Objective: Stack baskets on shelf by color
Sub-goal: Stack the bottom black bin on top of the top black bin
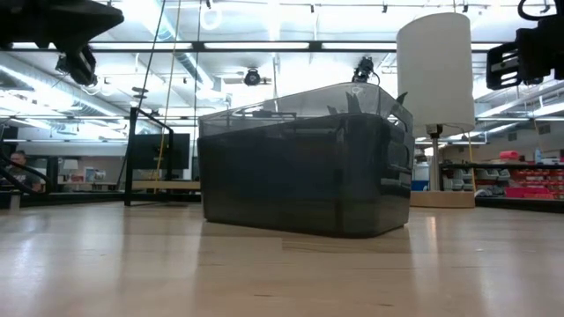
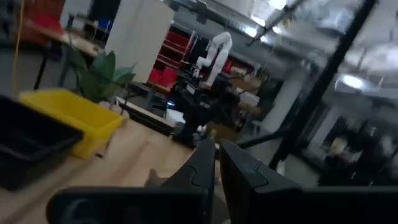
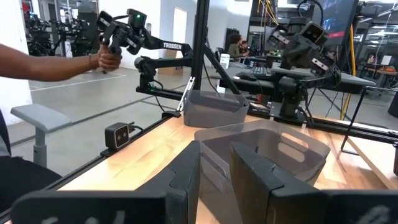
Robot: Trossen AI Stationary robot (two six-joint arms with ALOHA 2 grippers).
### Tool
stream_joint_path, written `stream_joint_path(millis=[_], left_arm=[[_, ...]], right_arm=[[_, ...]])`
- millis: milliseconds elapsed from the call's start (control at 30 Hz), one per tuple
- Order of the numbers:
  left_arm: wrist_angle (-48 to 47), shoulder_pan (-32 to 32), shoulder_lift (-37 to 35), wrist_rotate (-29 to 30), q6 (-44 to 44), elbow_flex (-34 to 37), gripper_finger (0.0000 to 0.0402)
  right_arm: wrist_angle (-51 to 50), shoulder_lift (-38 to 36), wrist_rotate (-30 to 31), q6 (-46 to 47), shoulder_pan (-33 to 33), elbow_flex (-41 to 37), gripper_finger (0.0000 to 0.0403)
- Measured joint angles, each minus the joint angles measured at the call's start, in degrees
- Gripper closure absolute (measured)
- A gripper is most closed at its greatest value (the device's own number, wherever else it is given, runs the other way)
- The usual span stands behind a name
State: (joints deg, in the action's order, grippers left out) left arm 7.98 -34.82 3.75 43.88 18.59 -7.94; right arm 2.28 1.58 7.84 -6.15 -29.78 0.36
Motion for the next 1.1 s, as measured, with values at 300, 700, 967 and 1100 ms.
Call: stream_joint_path(millis=[300, 700, 967, 1100], left_arm=[[-0.2, 0.9, 7.6, 0.0, 9.3, -2.8, 0.0396], [-23.8, 0.8, 34.5, -18.4, 41.4, -21.6, 0.0395], [-24.7, -1.2, 52.2, -31.6, 54.6, -28.3, 0.0395], [-27.0, -3.5, 59.4, -32.9, 56.9, -34.4, 0.0395]], right_arm=[[0.0, 0.0, 0.0, 0.0, 0.0, 0.0, 0.0313], [0.0, 0.0, 0.0, 0.0, 0.0, 0.0, 0.0313], [0.0, 0.0, 0.0, 0.0, 0.0, 0.0, 0.0313], [0.0, 0.0, 0.0, 0.0, 0.0, 0.0, 0.0313]])
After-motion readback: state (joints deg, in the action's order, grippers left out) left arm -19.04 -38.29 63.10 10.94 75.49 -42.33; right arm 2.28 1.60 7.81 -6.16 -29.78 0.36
